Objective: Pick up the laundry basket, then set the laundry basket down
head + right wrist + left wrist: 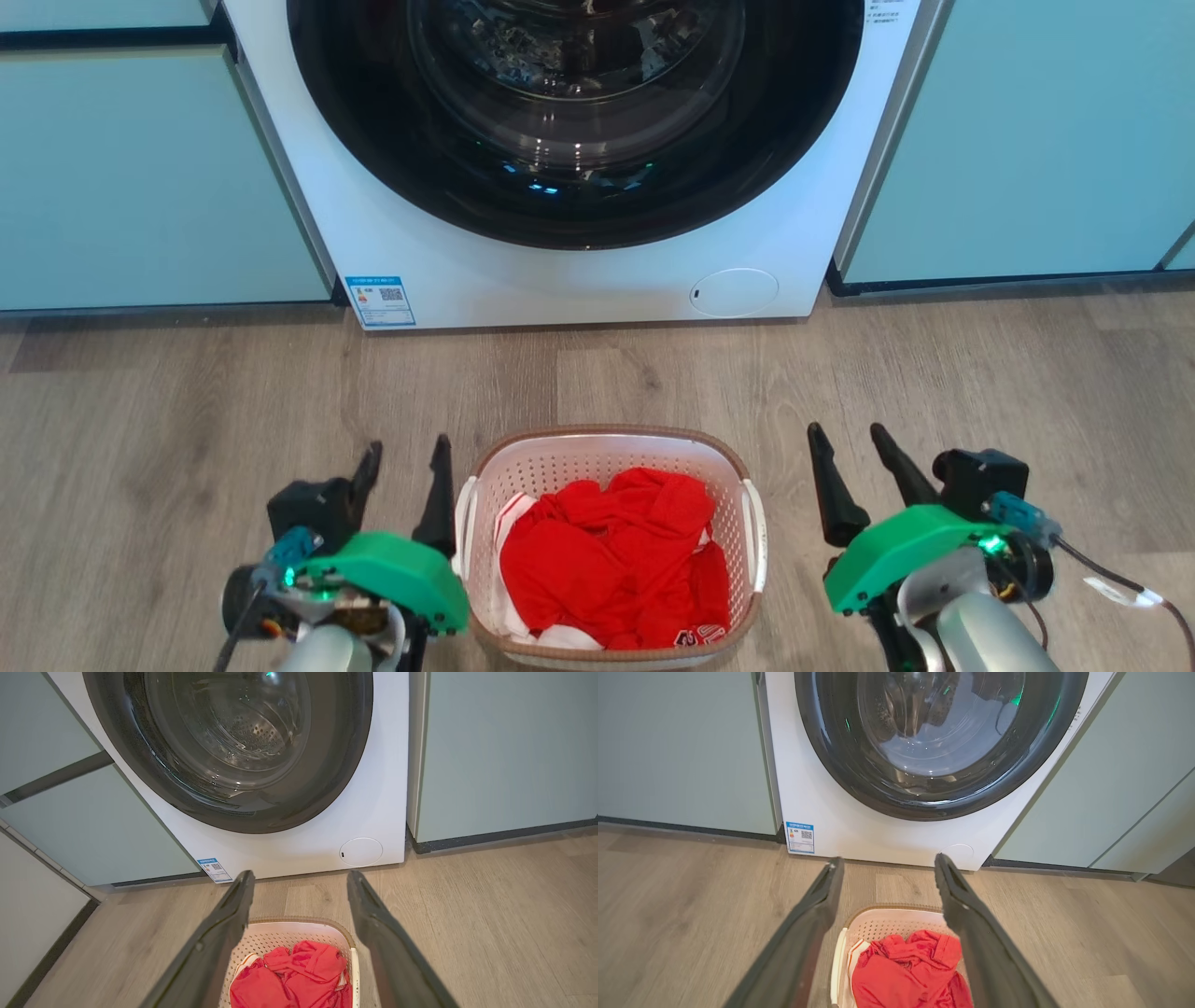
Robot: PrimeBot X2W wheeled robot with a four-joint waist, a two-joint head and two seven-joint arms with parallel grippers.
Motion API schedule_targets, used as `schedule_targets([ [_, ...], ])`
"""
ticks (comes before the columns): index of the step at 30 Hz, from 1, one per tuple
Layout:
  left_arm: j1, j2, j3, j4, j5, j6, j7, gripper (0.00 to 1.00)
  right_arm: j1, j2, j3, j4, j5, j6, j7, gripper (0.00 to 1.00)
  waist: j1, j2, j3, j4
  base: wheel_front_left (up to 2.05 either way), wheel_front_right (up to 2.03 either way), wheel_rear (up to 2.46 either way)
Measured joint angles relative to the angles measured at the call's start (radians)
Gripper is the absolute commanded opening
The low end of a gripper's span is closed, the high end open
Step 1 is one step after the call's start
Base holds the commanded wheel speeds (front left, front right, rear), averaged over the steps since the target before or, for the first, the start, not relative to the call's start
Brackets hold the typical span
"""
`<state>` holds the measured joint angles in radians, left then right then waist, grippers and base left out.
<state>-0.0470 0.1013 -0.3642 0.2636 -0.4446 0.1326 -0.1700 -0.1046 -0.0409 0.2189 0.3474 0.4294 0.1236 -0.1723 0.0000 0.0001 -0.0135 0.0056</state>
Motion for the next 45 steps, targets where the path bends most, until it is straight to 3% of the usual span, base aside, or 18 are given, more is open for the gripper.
schedule_targets([
  [10,0.0,-0.02,0.051,-0.176,0.217,0.116,-0.034,1.0,0.0,-0.001,-0.03,-0.121,-0.088,0.0,-0.029,1.0,0.0,0.0,0.008,0.003,0.0,0.0,0.0],
  [19,0.0,-0.024,0.037,-0.291,0.326,0.167,-0.061,1.0,0.007,-0.001,-0.046,-0.216,-0.17,0.0,-0.058,1.0,0.0,0.0,0.019,0.012,0.0,0.0,0.0],
  [23,0.009,-0.04,0.054,-0.278,0.324,0.161,-0.071,1.0,0.008,-0.001,-0.056,-0.207,-0.184,0.0,-0.068,1.0,0.0,0.0,0.017,0.015,0.0,0.0,0.0],
  [35,0.028,-0.046,0.09,-0.014,0.224,0.025,-0.085,1.0,0.008,-0.001,-0.051,0.001,-0.198,0.0,-0.077,1.0,0.0,0.0,0.01,0.009,0.0,0.0,0.0],
  [45,0.027,-0.047,0.093,0.047,0.195,0.008,-0.085,1.0,0.006,-0.001,-0.048,0.058,-0.192,0.0,-0.077,1.0,0.0,0.0,0.012,0.005,0.0,0.0,0.0],
])
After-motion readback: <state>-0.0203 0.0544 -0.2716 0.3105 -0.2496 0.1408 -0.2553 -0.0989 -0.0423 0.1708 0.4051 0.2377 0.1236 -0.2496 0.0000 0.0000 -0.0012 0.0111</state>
